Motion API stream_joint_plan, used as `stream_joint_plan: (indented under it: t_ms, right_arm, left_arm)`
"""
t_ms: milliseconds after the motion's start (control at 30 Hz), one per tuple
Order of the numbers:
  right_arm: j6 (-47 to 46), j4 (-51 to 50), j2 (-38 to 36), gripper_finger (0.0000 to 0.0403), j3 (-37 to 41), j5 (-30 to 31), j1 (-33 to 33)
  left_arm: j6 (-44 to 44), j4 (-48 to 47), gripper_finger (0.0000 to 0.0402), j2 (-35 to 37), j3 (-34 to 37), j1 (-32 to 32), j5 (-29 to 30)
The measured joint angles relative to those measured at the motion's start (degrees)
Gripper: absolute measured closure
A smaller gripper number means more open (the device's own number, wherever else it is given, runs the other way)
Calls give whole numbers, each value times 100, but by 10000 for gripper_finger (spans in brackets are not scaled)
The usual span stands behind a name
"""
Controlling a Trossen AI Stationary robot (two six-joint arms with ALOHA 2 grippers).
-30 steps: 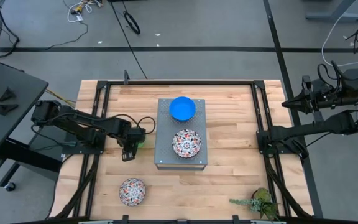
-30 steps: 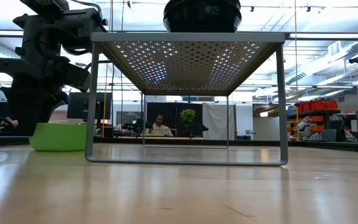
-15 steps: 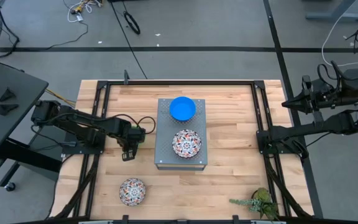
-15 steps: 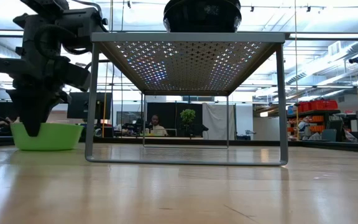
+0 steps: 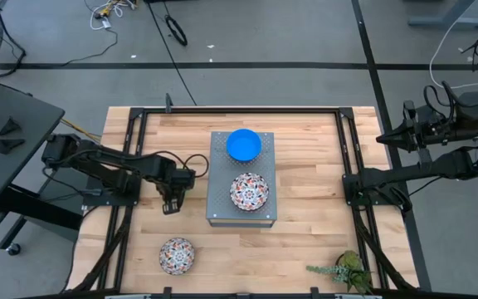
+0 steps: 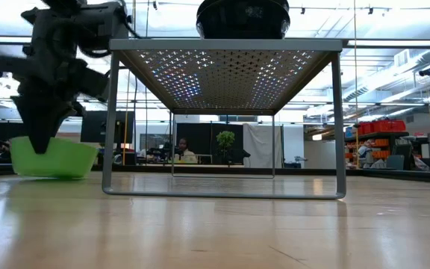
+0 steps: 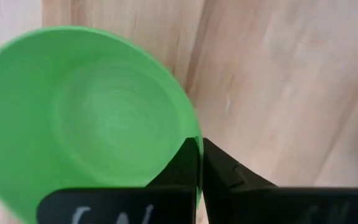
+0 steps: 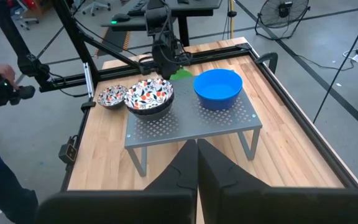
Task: Pick & Place Mini bowls
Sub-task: Stack the green bowl on top of the light blue bowl on the shelf
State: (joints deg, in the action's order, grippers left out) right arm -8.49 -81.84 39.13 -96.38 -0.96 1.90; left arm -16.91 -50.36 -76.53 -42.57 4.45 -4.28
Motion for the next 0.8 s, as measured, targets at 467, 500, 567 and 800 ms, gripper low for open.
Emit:
stream_joint_plan:
  t_ms: [467, 500, 567, 800]
  right_arm:
    - [0, -1, 0, 400, 0, 0, 0]
    - [0, 0, 0, 400, 0, 1, 1]
    - [0, 0, 0, 400, 1, 0, 0]
    - [0, 0, 0, 400, 0, 0, -1]
  left_arm:
    - [275, -1653, 398, -7, -1826, 2, 531]
    - [329, -1783, 398, -7, -1976, 1, 621]
    - [427, -2041, 398, -7, -2290, 0, 812]
    - [950, -2208, 398, -7, -3272, -15, 1390]
